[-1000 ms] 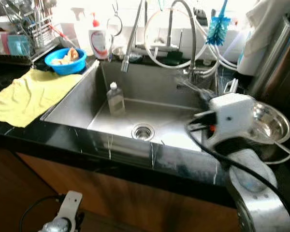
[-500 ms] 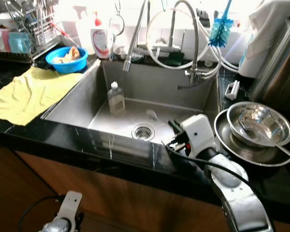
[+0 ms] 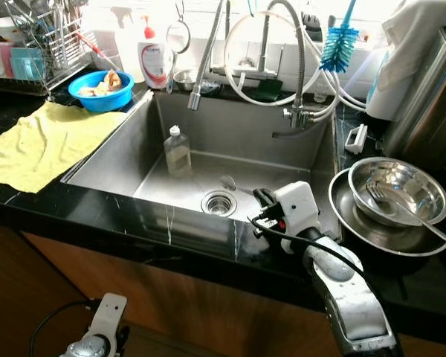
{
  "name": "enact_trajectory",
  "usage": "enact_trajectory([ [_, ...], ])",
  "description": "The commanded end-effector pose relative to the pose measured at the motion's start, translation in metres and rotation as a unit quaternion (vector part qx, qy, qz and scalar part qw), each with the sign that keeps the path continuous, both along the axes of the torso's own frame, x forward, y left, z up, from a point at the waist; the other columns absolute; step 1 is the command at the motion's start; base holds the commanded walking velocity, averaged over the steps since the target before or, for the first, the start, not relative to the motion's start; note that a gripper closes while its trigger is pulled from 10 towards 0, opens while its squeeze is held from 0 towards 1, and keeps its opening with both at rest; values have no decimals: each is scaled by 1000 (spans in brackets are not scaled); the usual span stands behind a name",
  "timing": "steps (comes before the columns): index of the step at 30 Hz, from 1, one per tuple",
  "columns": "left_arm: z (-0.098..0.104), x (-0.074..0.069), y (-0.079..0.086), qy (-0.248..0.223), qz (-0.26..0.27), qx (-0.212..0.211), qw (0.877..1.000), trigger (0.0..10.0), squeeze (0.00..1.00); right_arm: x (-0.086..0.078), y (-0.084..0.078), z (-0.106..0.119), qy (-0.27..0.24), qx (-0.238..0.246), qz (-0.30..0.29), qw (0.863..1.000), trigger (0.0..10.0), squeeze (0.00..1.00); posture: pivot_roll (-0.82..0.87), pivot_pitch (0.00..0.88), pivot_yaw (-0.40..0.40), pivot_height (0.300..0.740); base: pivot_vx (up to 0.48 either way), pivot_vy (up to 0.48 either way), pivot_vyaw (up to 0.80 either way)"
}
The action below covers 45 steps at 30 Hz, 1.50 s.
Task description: Kitchen organization
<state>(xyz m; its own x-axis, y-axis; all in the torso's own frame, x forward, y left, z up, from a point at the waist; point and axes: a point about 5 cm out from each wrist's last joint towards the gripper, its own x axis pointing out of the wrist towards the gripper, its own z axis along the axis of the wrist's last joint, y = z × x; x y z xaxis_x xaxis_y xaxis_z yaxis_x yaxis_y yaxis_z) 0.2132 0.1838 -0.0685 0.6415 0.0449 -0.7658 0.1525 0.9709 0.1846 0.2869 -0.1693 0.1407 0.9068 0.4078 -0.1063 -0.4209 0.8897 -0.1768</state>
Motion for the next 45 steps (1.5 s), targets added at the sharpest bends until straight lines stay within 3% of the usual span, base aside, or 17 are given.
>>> enact_trajectory([
  [1,0,-1,3,2,0,7,1000,10000,0,5,-4,5,-16,4,-12,1000,10000,0,-150,0,11,740,0,0,0],
  [17,1,2,2,-3,4,4,1000,10000,0,36,-7,16,-44,21,-45,998,10000,0,-134,0,12,740,0,0,0],
  [30,2,2,6,-5,9,6,1000,10000,0,36,-5,6,-41,24,-54,997,10000,0,-119,0,8,740,0,0,0],
  [31,2,2,6,-5,9,6,1000,10000,0,35,-5,6,-41,26,-55,997,10000,106,-119,0,8,740,0,0,0],
  [32,2,2,6,-5,9,6,1000,10000,0,35,-5,6,-41,28,-55,997,10000,106,-119,0,7,740,0,0,0],
  [33,2,2,5,-4,9,6,1000,10000,0,35,-6,5,-41,28,-56,997,10000,216,-119,0,7,740,0,0,0],
  [34,1,1,5,-4,9,5,1000,10000,0,34,-5,5,-41,35,-59,997,10000,847,-120,0,8,740,0,0,0],
  [35,1,1,5,-3,9,5,1000,10000,0,34,-5,4,-40,37,-59,997,10000,1000,-120,0,8,740,0,0,0],
  [45,2,3,4,-7,8,4,1000,10000,0,33,-4,4,-45,37,-62,996,10000,996,-117,0,5,740,0,0,0],
])
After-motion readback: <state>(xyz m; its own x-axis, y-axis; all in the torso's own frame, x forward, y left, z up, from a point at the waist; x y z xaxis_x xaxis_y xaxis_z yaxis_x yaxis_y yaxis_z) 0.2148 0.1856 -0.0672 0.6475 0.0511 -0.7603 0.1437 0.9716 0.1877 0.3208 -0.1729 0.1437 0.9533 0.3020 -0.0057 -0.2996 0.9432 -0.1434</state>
